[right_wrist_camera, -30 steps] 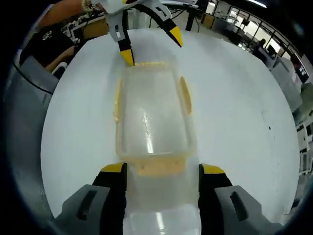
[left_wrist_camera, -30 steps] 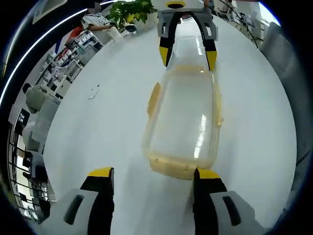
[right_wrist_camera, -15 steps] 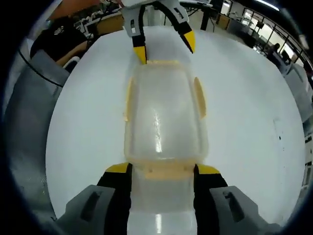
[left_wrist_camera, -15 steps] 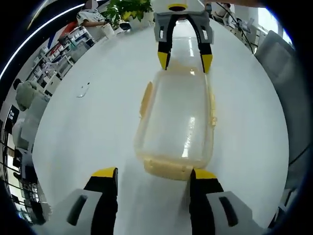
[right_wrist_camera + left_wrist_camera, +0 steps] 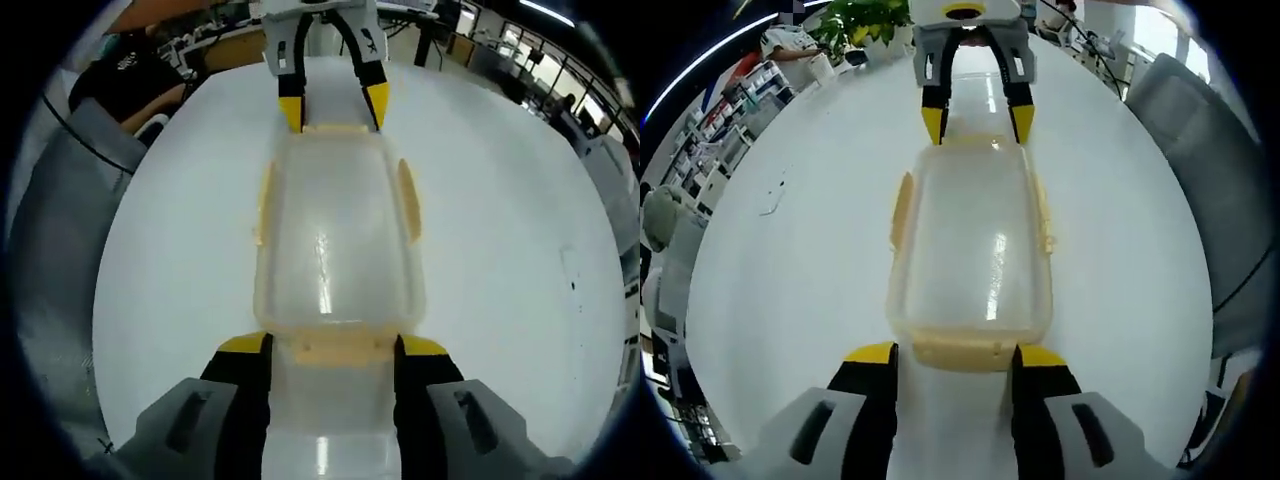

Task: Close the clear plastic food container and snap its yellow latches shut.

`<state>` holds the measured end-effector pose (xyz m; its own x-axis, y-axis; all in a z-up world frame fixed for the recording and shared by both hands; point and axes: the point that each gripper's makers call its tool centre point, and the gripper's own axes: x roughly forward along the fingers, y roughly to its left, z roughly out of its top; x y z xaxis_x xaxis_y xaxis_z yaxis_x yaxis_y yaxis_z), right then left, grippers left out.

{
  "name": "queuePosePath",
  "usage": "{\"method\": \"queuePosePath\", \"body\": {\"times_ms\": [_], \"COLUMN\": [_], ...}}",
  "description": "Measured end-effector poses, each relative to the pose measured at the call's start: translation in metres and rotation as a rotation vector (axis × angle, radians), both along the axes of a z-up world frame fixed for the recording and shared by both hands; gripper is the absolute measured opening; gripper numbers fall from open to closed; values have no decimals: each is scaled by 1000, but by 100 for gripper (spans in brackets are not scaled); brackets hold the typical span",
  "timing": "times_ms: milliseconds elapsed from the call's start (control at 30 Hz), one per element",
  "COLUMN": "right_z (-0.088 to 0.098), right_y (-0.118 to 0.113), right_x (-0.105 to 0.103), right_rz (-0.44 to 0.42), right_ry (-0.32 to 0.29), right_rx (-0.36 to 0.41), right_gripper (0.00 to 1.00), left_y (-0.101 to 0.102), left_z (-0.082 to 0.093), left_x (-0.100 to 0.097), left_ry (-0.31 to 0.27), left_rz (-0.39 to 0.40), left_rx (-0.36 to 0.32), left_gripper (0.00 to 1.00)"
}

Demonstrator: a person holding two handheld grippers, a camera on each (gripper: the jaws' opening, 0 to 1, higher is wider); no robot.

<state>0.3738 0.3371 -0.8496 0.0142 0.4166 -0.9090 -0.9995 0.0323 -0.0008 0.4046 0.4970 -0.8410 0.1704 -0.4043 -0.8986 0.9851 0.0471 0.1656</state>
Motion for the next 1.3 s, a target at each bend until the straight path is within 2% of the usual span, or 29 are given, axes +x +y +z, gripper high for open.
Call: {"method": "queuePosePath", "body": {"times_ms": [100,133,300,333,467,633,833,900,933,967,1000,1300], "right_z": [0,-1,-1,-1,-1,-1,-1,-1,0,0,2,-1], "right_y": [2,2,1,1,1,0,-2,-3,-4,-3,-4,-2], "right_x": [1,2,3,2,1,1,2,2,4,2,4,11], "right_rz": [1,2,2,3,14,23,42,56,60,26,54,50], "right_ry": [0,1,5,6,5,4,4,3,0,23,6,7], "right_rx": [-30,-40,-61,-60,-68,-74,-76,-85,-94,-86,-94,-180], "right_gripper": [47,47,48,48,49,48,45,42,36,37,37,37], "left_y": [-2,-3,-2,-2,-3,-5,-5,-5,-6,-7,-8,-7], "left_z": [-1,-1,-1,-3,-5,-5,-5,-4,-4,-4,-3,-3], "left_x": [-7,-5,-8,-12,-17,-20,-21,-22,-23,-23,-24,-25], "left_ry": [27,16,31,78,139,126,133,132,130,125,128,137], "left_rz": [-41,-30,-27,13,24,11,10,5,-7,-14,-8,4], "left_rx": [22,27,35,33,30,57,56,59,62,65,72,100], "left_gripper": [33,33,33,33,34,33,33,33,33,33,33,34]}}
